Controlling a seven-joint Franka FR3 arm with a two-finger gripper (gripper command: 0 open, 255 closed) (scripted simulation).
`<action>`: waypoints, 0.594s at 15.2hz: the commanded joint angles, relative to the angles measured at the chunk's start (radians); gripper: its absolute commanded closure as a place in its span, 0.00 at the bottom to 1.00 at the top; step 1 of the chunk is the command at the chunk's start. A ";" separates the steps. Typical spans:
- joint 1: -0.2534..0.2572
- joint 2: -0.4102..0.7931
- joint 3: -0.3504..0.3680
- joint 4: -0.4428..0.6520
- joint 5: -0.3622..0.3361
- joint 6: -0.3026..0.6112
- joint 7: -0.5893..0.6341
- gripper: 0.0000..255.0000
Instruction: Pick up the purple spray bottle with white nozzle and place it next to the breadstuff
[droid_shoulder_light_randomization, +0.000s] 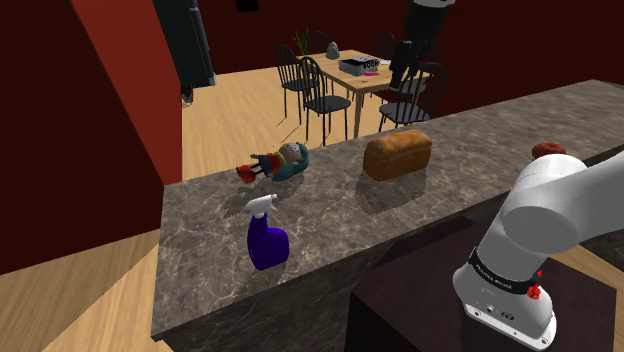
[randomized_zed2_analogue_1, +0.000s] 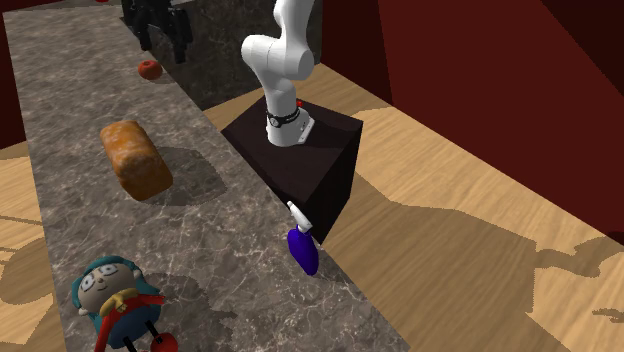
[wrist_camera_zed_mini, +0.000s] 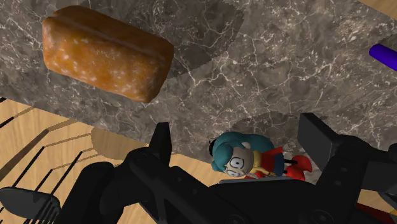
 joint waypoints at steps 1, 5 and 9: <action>0.000 0.000 0.000 0.000 0.000 0.000 0.000 0.00; 0.053 0.009 0.030 -0.091 0.018 0.132 -0.027 0.00; 0.108 0.033 0.062 -0.170 0.033 0.267 -0.054 0.00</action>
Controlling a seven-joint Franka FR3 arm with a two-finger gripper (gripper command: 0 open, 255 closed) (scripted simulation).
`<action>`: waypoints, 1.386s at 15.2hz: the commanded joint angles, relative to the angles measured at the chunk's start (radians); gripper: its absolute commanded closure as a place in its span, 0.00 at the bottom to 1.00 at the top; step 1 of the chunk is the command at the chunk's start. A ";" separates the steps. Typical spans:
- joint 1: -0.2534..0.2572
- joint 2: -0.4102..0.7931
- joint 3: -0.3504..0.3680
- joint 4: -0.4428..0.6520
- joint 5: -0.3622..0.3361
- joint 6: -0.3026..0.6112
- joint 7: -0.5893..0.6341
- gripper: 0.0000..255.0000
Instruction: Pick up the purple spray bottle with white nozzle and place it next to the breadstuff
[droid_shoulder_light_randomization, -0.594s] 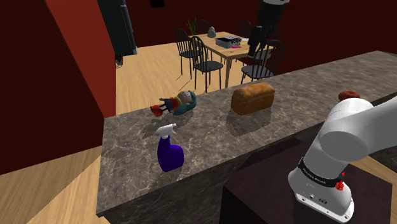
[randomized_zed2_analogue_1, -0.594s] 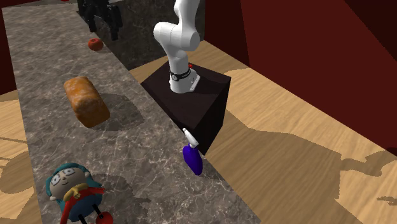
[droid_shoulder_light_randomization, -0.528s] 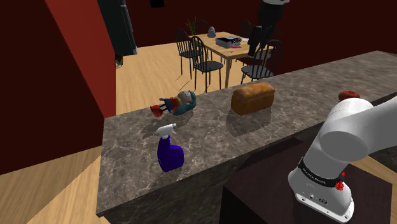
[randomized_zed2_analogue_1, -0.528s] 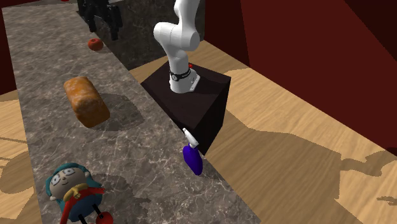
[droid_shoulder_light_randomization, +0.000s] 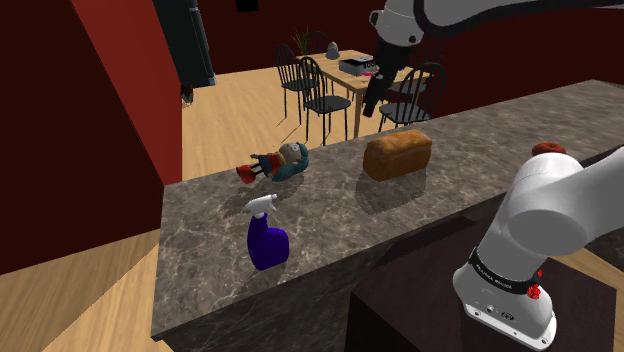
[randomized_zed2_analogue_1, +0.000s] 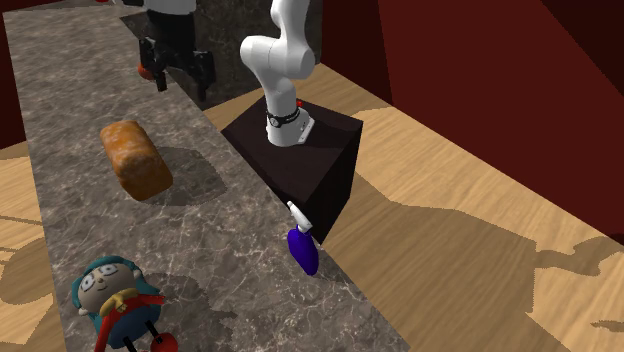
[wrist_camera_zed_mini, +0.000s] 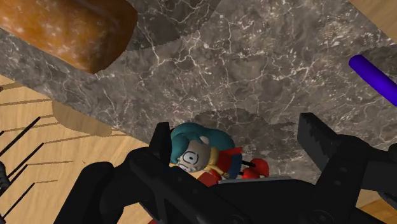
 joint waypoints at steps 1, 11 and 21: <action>0.029 0.011 0.018 -0.037 0.008 0.067 -0.013 0.00; 0.161 0.150 0.106 -0.176 0.029 0.421 -0.076 0.00; 0.245 0.389 0.224 -0.233 -0.021 0.788 -0.100 0.00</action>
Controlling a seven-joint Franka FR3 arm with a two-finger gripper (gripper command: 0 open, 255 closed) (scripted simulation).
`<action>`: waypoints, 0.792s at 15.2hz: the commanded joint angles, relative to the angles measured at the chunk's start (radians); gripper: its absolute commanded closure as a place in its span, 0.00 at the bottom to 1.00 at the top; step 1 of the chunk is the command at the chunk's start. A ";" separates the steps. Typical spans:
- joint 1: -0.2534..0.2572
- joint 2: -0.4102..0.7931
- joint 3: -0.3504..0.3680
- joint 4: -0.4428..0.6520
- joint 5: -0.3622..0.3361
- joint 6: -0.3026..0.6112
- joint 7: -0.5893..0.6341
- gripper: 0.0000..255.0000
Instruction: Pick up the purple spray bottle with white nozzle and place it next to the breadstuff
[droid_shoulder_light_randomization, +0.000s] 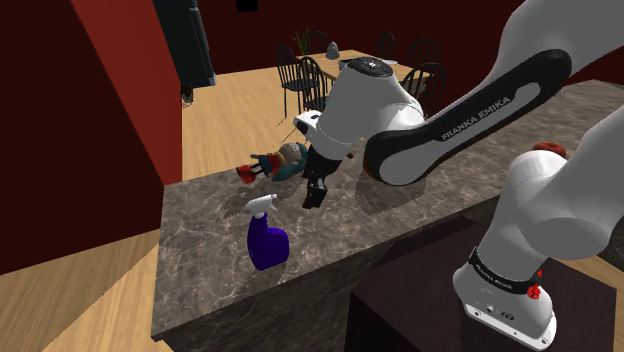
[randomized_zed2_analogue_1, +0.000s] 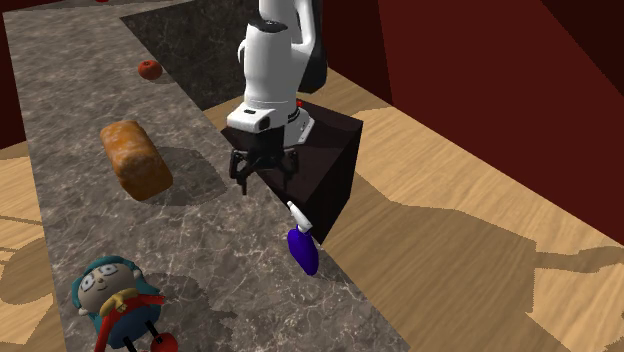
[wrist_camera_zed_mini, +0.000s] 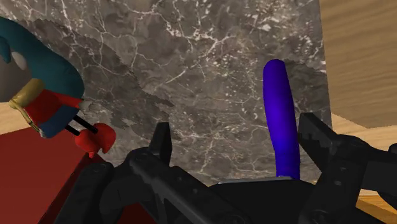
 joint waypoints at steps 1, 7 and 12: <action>0.003 0.064 0.027 0.004 -0.027 0.077 -0.001 0.00; -0.051 0.217 0.148 0.016 -0.186 0.247 0.083 0.00; -0.150 0.314 0.210 0.052 -0.365 0.301 0.220 0.00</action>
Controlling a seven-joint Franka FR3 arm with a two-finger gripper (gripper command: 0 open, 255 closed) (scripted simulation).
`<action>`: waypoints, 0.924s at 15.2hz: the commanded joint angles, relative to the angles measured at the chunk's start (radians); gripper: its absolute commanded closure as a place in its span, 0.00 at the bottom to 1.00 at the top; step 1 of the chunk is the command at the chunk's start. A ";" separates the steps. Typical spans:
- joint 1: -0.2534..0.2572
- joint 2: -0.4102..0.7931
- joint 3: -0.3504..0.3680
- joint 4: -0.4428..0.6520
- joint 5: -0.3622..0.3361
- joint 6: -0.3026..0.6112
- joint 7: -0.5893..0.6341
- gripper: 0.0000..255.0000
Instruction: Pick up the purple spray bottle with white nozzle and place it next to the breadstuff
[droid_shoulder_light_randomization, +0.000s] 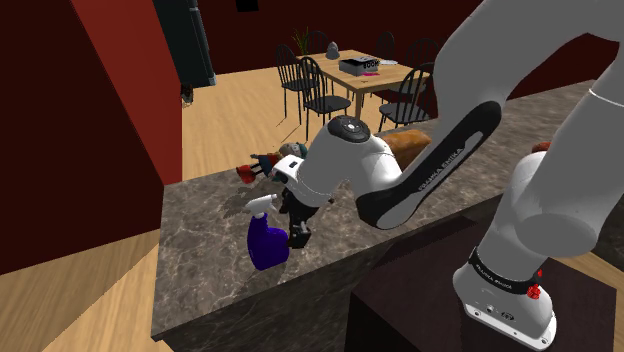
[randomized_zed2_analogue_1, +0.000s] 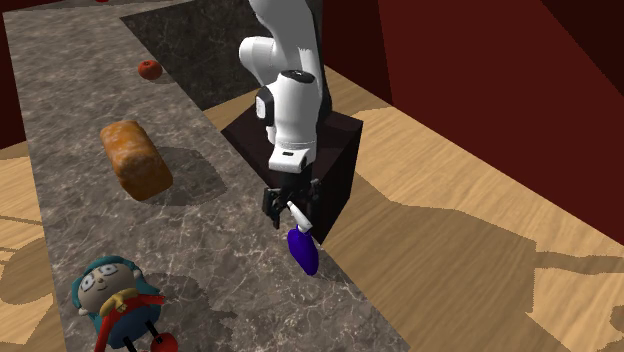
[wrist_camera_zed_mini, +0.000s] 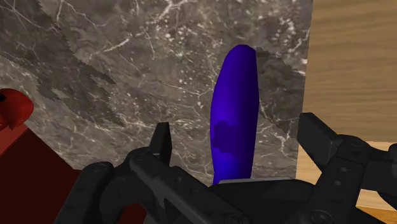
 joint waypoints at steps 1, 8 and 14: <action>-0.041 0.042 0.022 0.019 -0.093 0.018 0.070 0.00; -0.064 0.076 0.029 0.037 -0.181 0.028 0.138 0.00; -0.063 0.076 0.029 0.037 -0.181 0.027 0.138 1.00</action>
